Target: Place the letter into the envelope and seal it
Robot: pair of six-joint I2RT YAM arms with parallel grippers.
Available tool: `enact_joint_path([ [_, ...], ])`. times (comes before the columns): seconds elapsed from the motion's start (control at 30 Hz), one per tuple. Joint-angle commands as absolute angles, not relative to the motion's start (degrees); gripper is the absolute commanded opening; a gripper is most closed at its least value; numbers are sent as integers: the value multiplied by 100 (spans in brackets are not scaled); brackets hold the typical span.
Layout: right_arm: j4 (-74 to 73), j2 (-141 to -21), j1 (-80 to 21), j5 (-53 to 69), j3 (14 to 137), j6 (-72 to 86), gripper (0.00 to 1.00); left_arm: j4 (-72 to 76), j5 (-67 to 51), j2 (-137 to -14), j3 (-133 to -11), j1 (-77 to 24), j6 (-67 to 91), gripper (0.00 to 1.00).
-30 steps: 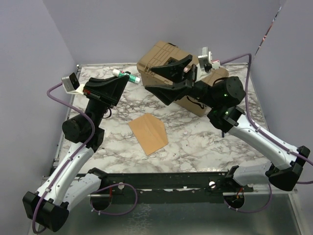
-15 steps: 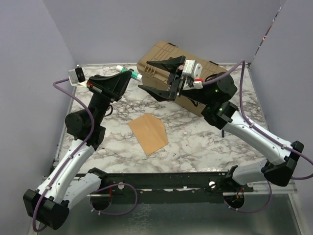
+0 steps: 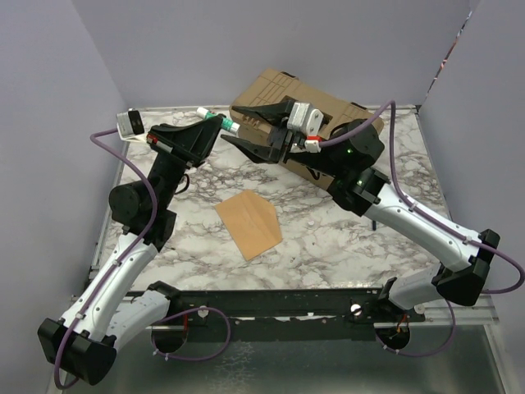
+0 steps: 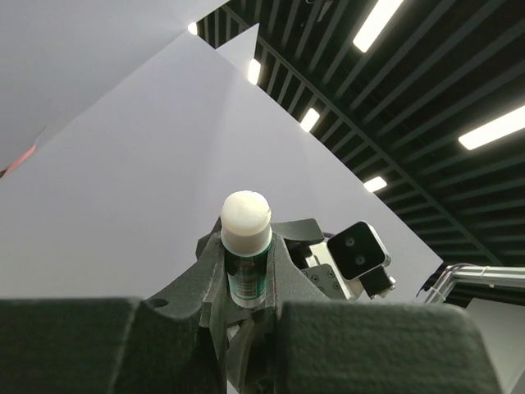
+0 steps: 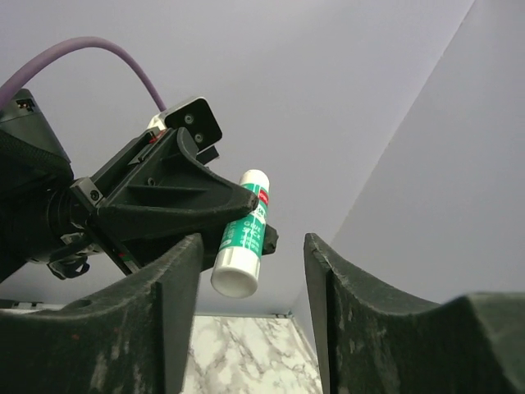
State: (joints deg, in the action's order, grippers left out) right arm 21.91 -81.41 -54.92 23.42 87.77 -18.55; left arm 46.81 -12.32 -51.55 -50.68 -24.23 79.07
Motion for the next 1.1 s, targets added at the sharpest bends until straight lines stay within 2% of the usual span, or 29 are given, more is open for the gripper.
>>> enact_joint_path([
  [0.0, 2085, -8273, -5555, 2127, 8927, -2070, 52, 4588, -1289, -5117, -5260, -2409, 7963, 0],
  [0.13, 2192, -8333, -5561, 2142, 8945, -2090, 42, 4564, -1309, -5109, -5231, -2408, 8032, 0],
  [0.37, 2416, -8384, -5563, 2070, 8929, -2004, 33, 4505, -1301, -5072, -5205, -2409, 8033, 0],
  [0.5, 2632, -8353, -5563, 1974, 8827, -1839, 21, 4430, -1337, -5076, -5222, -2409, 8011, 0],
  [0.63, 2719, -8295, -5563, 1887, 8747, -1727, 4, 4310, -1400, -5080, -5229, -2408, 8029, 0],
  [0.7, 2741, -8245, -5563, 1860, 8686, -1661, 0, 4271, -1414, -5067, -5229, -2410, 8024, 1],
  [0.77, 2731, -8174, -5563, 1795, 8622, -1576, 0, 4214, -1415, -5043, -5229, -2408, 8012, 15],
  [0.93, 2432, -7889, -5520, 1493, 8384, -1337, 0, 3726, -1418, -4937, -5350, -2409, 7752, 78],
  [1.0, 2275, -7754, -5431, 1480, 8258, -1138, 0, 3065, -1362, -4919, -5525, -2409, 7564, 93],
  [1.07, 2180, -7594, -5318, 1529, 8094, -826, 0, 2432, -1412, -4967, -5752, -2408, 7322, 98],
])
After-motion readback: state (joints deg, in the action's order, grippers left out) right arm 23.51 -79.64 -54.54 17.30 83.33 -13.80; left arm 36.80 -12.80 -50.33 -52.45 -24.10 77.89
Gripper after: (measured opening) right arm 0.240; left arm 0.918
